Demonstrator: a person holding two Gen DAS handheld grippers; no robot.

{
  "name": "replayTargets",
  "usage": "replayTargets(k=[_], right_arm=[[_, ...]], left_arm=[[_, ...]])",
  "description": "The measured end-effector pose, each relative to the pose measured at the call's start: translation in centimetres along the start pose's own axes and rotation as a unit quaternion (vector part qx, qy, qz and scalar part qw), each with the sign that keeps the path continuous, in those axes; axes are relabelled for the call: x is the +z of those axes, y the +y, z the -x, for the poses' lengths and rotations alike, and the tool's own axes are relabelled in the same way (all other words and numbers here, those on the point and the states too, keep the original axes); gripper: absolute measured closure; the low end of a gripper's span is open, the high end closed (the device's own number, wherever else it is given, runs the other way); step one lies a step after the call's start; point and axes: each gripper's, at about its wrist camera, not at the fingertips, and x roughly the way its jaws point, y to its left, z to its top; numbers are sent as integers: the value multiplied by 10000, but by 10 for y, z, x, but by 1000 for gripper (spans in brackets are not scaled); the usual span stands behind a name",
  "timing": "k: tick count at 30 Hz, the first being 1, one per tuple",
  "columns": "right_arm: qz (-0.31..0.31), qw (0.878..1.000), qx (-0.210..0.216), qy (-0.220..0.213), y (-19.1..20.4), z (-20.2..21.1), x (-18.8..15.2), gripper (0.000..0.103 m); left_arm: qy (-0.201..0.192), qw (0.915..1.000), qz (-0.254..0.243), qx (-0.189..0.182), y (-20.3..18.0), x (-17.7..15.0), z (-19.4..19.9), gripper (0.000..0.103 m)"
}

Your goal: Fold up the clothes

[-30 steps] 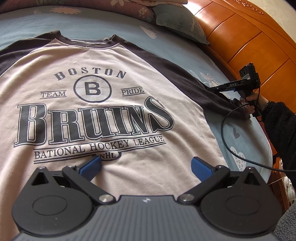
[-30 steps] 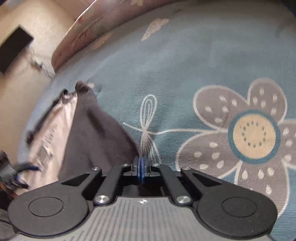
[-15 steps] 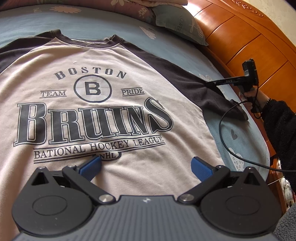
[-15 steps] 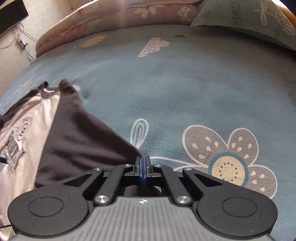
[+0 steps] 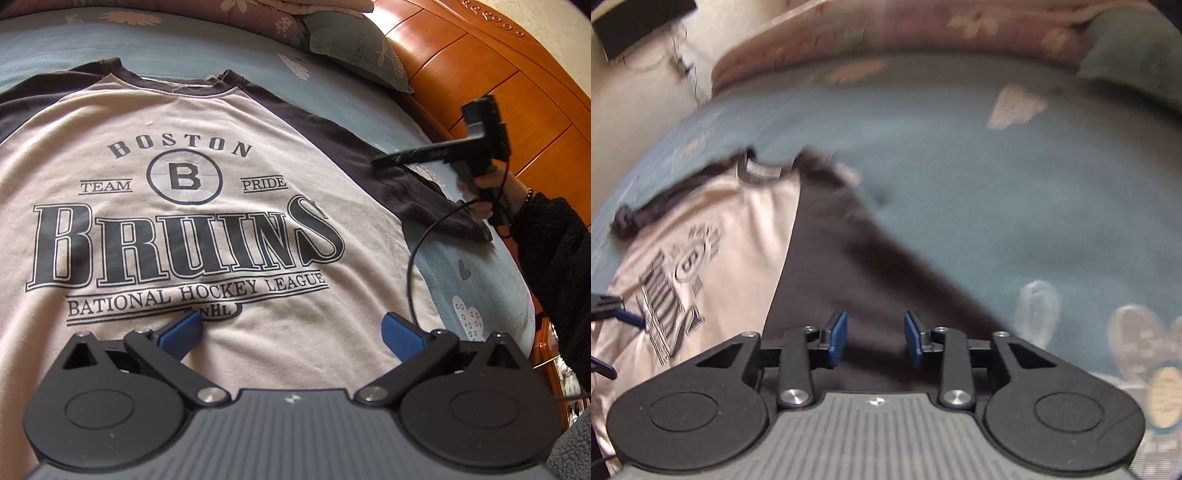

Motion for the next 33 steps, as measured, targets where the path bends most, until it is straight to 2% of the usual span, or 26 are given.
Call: replayTargets(k=[3,5,7,10,12,14,17,22,24,26,28,29,31,33], right_arm=[[-33,9997,-255,-18,4,4,-13,61],[-232,9969,-755,28,-8,19,-30,61],[-570,9942,-916,48,-20,46,-48,61],[-914,9885,-1116,-450,-35,104,-77,60],[-1338,9770,-1439,-825,-56,143,-97,50],[-1775,9598,-1938,-987,-80,170,-121,44],[-2450,9356,-2310,-1063,-119,191,-160,44],[-3120,9138,-2225,-1347,-161,205,-205,44],[-3451,9014,-2131,-1518,-177,209,-219,41],[-3915,8859,-1868,-1644,-193,209,-239,40],[-4161,8763,-1439,-1956,-198,209,-256,36],[-4219,8738,-1165,-2119,-199,208,-262,33],[-4173,8781,-561,-2271,-198,199,-262,32],[-3904,8904,-601,-2259,-195,188,-252,28]], left_arm=[[42,10000,-67,2,-1,0,-1,1],[41,10000,-74,-18,0,0,-1,1],[30,10000,-56,-37,0,0,0,1],[23,10000,-33,-53,1,0,0,1],[31,10000,-9,-48,1,0,0,1],[45,10000,0,-28,0,0,0,1],[70,10000,-35,4,-1,1,-1,1],[93,9999,-49,-33,1,2,-1,1],[96,9999,-2,-51,2,2,-1,1],[94,9999,18,-53,2,2,-1,1],[92,9999,16,-47,1,2,-1,1],[94,9999,12,-42,1,2,-1,1],[100,9999,3,-24,1,2,-1,1],[95,10000,14,5,0,2,-1,1]])
